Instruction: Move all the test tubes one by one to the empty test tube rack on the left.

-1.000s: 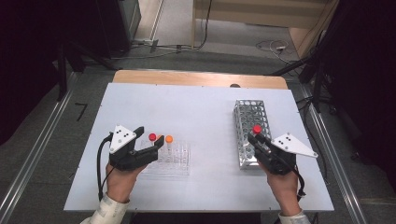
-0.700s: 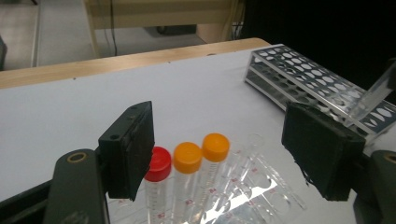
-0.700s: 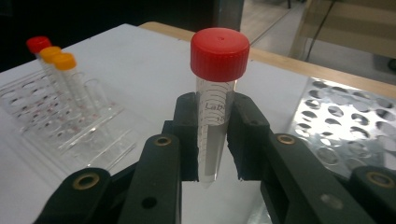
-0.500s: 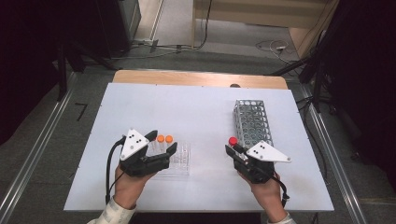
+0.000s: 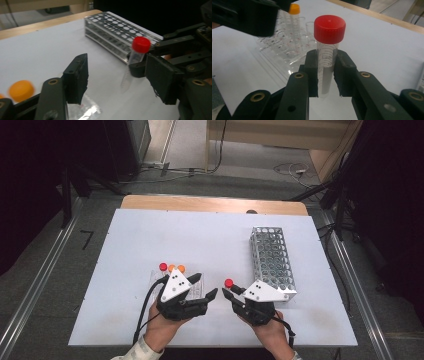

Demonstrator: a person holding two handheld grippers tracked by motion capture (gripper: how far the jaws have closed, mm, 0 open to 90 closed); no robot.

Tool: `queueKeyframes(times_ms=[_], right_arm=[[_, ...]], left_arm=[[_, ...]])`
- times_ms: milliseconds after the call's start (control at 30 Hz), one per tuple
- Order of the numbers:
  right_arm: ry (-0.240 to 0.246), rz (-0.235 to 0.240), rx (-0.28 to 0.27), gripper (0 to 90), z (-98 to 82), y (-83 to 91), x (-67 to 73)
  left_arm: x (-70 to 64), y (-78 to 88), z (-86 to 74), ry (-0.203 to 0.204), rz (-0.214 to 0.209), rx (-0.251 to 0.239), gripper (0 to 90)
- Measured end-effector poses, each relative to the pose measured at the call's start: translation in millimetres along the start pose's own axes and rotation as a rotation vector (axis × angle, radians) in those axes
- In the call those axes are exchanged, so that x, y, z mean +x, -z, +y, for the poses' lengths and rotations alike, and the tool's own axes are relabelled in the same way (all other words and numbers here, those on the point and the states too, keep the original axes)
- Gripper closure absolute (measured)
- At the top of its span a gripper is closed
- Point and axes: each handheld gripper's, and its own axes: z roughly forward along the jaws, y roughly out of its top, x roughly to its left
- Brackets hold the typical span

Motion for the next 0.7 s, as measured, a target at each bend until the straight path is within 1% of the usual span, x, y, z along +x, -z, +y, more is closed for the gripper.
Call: queueKeyframes(times_ms=[167,233,267,400,500,533,600,700], right_arm=[[0.024,0.025,0.004,71.2,1.5,0.3,10.6],[0.025,0.033,0.006,71.2,2.1,0.5,14.0],[0.036,0.035,0.003,71.2,2.3,0.4,14.6],[0.030,0.050,-0.001,71.2,3.5,1.3,18.0],[0.028,0.058,-0.004,71.2,4.1,1.5,18.9],[0.030,0.058,-0.004,71.2,4.1,1.5,18.9],[0.027,0.061,-0.004,71.2,4.3,1.6,18.6],[0.019,0.065,-0.005,70.6,4.5,2.1,18.4]], left_arm=[[-8.0,-5.5,2.8,-0.014,-0.050,-0.014,48.2],[-10.1,-6.8,3.6,-0.021,-0.058,-0.014,51.4],[-11.1,-7.4,3.8,-0.025,-0.062,-0.014,53.8],[-13.1,-9.0,3.9,-0.037,-0.067,-0.010,62.8],[-14.3,-9.9,3.7,-0.048,-0.058,-0.010,64.7],[-14.5,-9.9,3.6,-0.051,-0.056,-0.011,66.7],[-14.5,-9.7,3.8,-0.052,-0.053,-0.012,69.2],[-15.0,-8.9,4.5,-0.051,-0.049,-0.015,70.1]])
